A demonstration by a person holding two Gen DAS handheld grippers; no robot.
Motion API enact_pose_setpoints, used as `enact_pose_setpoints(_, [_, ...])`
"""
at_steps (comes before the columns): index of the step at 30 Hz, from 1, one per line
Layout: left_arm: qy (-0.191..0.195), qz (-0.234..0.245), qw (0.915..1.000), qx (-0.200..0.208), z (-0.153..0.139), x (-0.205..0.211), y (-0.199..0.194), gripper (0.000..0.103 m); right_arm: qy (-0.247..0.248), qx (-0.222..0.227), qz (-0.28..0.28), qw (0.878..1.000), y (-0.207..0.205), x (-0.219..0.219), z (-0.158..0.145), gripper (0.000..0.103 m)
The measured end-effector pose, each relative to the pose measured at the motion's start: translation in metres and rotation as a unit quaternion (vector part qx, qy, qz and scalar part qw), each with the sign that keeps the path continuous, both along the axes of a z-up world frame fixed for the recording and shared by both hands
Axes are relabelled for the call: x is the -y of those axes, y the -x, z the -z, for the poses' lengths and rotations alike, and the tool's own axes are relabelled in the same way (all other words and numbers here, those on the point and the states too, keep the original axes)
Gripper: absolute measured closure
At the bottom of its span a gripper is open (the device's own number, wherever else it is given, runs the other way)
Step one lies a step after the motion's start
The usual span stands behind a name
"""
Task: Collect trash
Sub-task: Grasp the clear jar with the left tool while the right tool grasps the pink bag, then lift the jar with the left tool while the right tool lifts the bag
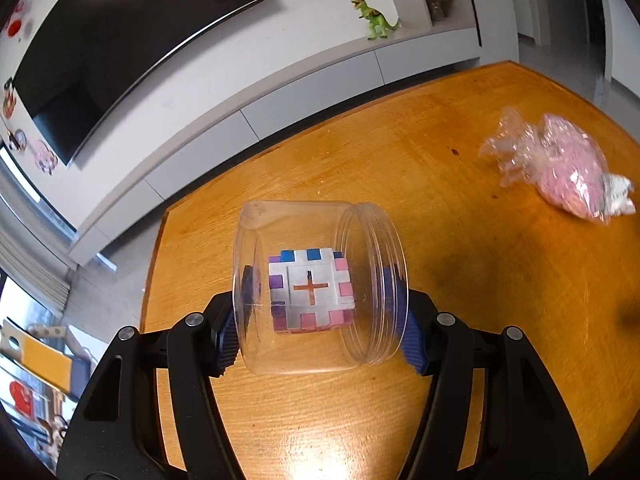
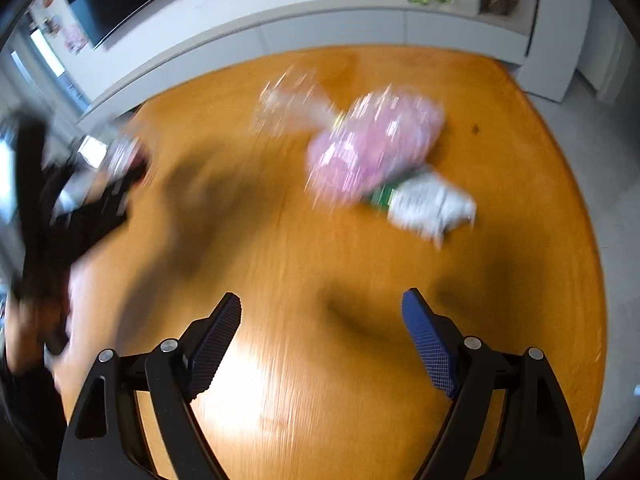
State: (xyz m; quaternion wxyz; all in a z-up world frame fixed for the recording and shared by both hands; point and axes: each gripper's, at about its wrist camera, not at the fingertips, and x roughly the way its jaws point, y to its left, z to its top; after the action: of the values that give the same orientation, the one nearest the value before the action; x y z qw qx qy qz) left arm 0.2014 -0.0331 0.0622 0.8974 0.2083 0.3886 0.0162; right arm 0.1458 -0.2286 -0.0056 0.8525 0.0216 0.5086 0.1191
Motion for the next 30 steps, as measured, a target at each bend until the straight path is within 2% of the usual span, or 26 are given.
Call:
enact_pose_setpoints(3, [-0.031,0.01,0.9994,0.011,0.002,0.003,0.011,0.041,-0.014,-0.001,0.029,0.999,-0.036,0.0,-0.007,0.02])
enact_pose_setpoints(7, [-0.078,0.021,0.9963,0.03,0.005,0.01,0.021,0.041,0.011,0.01,0.068,0.998,-0.077,-0.004,-0.014,0.02])
enact_pose_setpoints(12, [-0.086,0.027,0.9956,0.026,0.006,0.009,0.028,0.041,0.066,-0.015,0.082,0.994,-0.112,-0.011,0.004,0.02])
enact_pose_setpoints(14, [-0.091,0.028,0.9951,0.025,0.006,0.01,0.03,0.041,0.072,-0.027,0.076,0.994,-0.121,-0.013,0.011,0.035])
enact_pose_setpoints(16, [-0.109,0.032,0.9929,0.033,0.005,0.012,0.035,0.041,0.074,-0.024,0.071,0.994,-0.118,-0.012,0.012,0.064])
enact_pose_setpoints(18, [-0.111,0.038,0.9925,0.037,0.003,0.013,0.04,0.041,0.058,-0.011,0.069,0.996,-0.111,-0.01,0.007,0.072])
enact_pose_setpoints(22, [-0.08,0.039,0.9954,0.033,-0.008,0.01,0.05,0.041,0.036,-0.001,0.059,0.998,-0.083,-0.002,-0.008,0.072])
enact_pose_setpoints(30, [-0.056,0.049,0.9962,0.046,-0.028,0.023,0.081,0.041,0.016,0.011,0.055,0.998,-0.033,0.014,-0.03,0.072])
